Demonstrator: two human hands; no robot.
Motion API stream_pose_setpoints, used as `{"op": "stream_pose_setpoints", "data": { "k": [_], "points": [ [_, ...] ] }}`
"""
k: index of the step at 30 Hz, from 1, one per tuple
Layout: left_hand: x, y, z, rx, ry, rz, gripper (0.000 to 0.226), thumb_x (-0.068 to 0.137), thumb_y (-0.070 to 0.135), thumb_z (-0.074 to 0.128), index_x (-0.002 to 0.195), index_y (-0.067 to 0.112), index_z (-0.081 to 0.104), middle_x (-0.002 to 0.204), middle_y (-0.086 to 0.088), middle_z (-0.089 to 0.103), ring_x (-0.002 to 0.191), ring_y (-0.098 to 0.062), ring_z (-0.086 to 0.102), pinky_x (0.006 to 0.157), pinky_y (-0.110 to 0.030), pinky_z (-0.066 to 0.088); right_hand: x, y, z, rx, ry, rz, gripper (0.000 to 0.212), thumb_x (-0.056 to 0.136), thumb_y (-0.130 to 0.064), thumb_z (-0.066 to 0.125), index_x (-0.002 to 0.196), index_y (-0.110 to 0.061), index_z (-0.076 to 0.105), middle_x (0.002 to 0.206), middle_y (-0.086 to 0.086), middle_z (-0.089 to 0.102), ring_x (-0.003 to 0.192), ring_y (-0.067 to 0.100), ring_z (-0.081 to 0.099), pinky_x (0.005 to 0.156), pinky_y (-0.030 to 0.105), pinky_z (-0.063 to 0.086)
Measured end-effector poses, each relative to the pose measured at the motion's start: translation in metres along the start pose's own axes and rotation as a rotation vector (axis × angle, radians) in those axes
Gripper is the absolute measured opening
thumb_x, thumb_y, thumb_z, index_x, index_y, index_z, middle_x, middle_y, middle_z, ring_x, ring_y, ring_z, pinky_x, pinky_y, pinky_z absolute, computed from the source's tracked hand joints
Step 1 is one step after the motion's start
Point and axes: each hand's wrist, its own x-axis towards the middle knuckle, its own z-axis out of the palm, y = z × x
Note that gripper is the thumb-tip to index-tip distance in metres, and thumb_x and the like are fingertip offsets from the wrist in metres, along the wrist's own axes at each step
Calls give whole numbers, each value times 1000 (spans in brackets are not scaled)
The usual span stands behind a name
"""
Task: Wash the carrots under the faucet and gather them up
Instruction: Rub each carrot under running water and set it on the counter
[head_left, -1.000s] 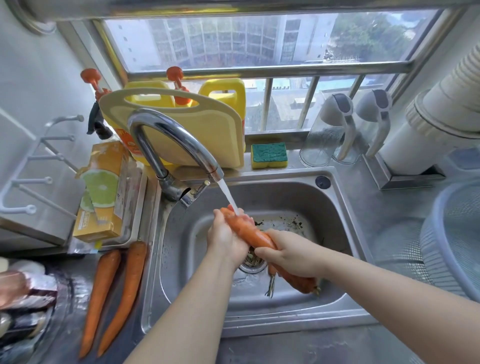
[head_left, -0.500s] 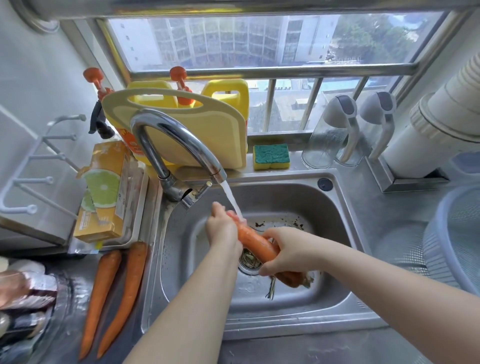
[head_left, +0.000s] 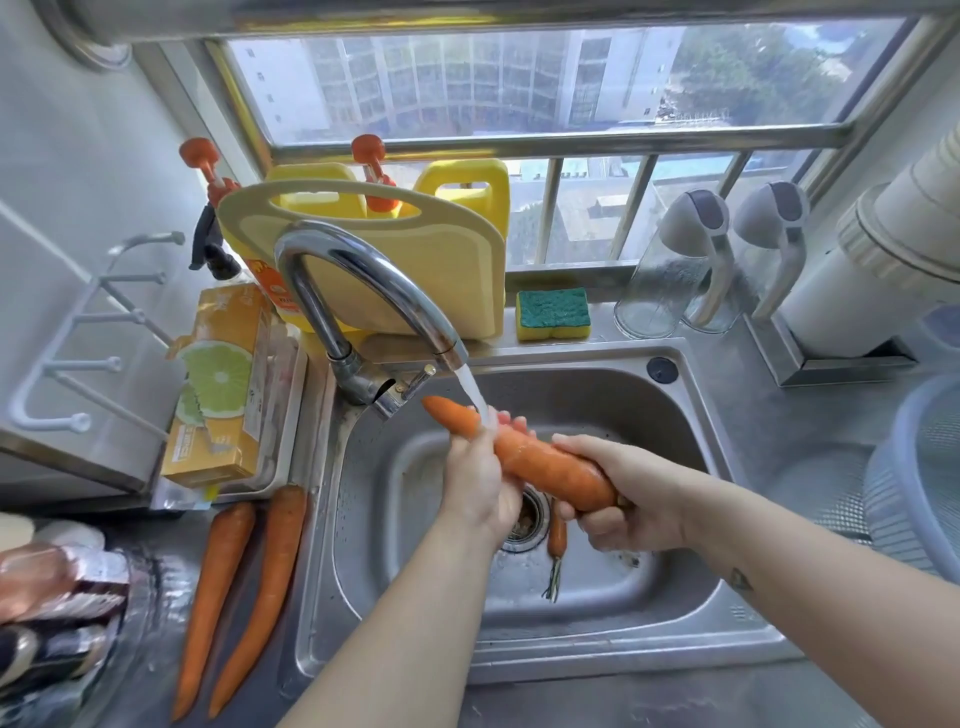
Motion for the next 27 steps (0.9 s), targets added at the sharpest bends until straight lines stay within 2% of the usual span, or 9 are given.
{"op": "stream_pose_setpoints", "data": {
  "k": [4,7,9,12,14,16,20,25,27],
  "points": [
    [-4,-7,7,312,96,133,30,98,10,46,126,7,34,90,-7,52,72,-14,58,64,-31,52,-1,6,6,-292,119,-124,43,88,-51,55,94,-8,61,68,13,58,36,11,36,36,17,27],
    [14,-11,9,362,316,103,32,99,17,44,126,3,36,78,-10,56,59,-17,58,54,-28,49,2,8,12,-722,323,-407,43,86,-43,59,84,0,64,63,9,58,42,11,42,41,21,33],
    [27,-10,4,315,399,40,36,97,16,44,128,-4,39,83,-15,60,52,-19,58,50,-26,48,1,6,12,-1118,452,-578,35,82,-45,61,83,-10,64,66,5,62,53,12,50,51,26,40],
    [39,-5,-10,257,537,-29,31,95,8,41,123,-4,47,81,-18,60,42,-21,53,42,-24,43,-2,8,14,-1627,542,-691,37,82,-52,56,108,-25,59,88,0,68,81,22,62,68,32,48],
    [37,0,-11,204,548,-54,18,95,6,38,100,-4,53,70,-12,55,37,-20,49,41,-22,41,-3,9,15,-1711,565,-755,42,84,-52,52,118,-27,54,96,0,66,88,24,62,72,33,49],
    [33,6,-8,131,523,-100,31,97,11,36,67,7,42,49,-5,49,30,-15,44,38,-18,36,-3,11,16,-1675,574,-838,43,84,-52,53,120,-28,54,96,0,65,88,24,62,72,33,49],
    [33,15,-9,-44,383,-190,44,99,34,33,59,16,33,31,3,38,35,-13,42,51,-25,38,-5,9,14,-1288,493,-795,35,80,-49,59,100,-22,67,72,-1,68,62,14,61,59,30,49],
    [30,9,-11,-79,312,-19,33,100,24,40,70,10,43,64,-5,46,57,-16,46,68,-31,47,-8,-8,5,-597,297,-290,31,85,-41,62,88,-13,72,63,9,64,42,14,42,38,18,31],
    [28,4,-9,196,316,111,22,99,18,41,84,3,49,81,-14,56,68,-26,57,74,-40,53,-10,-8,0,-452,237,-161,39,87,-42,60,100,-6,68,65,11,64,40,13,39,37,17,27]
  ]
}}
